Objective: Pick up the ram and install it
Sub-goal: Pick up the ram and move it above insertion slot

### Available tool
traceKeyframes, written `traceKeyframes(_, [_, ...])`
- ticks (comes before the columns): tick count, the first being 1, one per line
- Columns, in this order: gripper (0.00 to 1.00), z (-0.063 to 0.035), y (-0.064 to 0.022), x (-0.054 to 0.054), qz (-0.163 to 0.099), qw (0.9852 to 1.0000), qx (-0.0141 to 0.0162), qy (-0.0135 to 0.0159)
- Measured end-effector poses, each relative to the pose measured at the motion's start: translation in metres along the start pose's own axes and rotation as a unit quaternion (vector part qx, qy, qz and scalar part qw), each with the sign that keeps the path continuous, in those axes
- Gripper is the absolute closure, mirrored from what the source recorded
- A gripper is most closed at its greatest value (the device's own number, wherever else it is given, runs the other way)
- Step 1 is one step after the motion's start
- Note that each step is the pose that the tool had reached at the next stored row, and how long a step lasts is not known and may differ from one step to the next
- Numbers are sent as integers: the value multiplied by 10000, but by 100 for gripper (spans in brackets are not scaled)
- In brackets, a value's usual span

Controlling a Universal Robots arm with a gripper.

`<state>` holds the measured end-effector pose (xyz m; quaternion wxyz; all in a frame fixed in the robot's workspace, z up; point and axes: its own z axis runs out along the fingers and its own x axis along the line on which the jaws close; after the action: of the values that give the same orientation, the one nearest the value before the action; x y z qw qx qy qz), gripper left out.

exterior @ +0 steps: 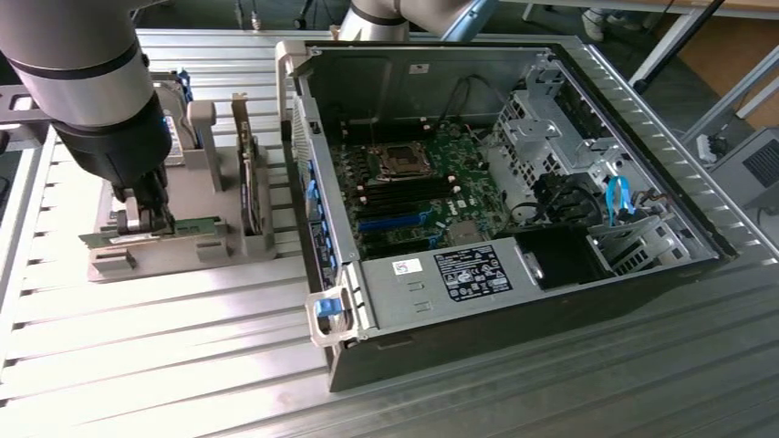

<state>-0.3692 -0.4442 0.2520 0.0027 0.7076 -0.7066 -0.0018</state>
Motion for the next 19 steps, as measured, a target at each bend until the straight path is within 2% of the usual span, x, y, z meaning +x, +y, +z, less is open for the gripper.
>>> traceKeyframes(14, [89, -134, 1, 0, 0, 10000, -1, 1])
traceKeyframes(19, [89, -225, 2, 0, 0, 10000, -1, 1])
